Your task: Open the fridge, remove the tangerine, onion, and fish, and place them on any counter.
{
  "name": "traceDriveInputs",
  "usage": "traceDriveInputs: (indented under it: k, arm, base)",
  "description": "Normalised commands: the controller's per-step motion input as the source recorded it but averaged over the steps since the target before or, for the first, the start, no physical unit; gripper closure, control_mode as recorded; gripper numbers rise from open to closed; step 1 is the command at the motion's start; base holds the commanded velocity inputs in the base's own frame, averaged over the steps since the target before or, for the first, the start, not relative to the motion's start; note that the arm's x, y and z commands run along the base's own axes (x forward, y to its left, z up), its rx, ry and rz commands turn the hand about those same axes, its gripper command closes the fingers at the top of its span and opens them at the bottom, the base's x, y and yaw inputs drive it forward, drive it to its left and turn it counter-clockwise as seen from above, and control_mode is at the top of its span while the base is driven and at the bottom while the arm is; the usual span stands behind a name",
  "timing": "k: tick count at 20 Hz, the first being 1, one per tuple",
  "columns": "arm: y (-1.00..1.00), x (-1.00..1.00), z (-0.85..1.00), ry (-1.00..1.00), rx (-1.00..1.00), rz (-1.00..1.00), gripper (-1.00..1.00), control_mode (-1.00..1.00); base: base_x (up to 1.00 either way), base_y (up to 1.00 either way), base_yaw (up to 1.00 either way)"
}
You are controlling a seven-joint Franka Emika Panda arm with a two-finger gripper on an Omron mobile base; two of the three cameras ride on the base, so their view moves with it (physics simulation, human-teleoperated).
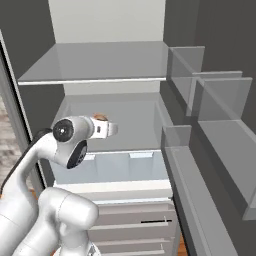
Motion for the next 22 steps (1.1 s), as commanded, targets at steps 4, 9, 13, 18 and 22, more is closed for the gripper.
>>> traceDriveInputs:
  k: [4, 9, 13, 18, 22]
  arm:
    - [0.00, -0.93, 1.00, 0.53, 0.01, 0.00, 1.00, -1.00]
    - [0.00, -0.92, 0.32, 0.51, 0.01, 0.00, 1.00, -1.00]
    - [0.00, -0.96, -0.43, 0.30, 0.00, 0.00, 1.00, -1.00]
    - [0.08, -0.84, -0.91, 0.13, -0.02, -0.01, 1.00, -1.00]
    - [0.00, 0.00, 0.00, 0.00, 0.00, 0.00, 1.00, 1.00]
  base:
    - [0.00, 0.00, 0.00]
    - [0.00, 0.00, 0.00]
    - [0.00, 0.00, 0.00]
    - [0.00, 0.00, 0.00]
    - [-0.92, 0.28, -0.21]
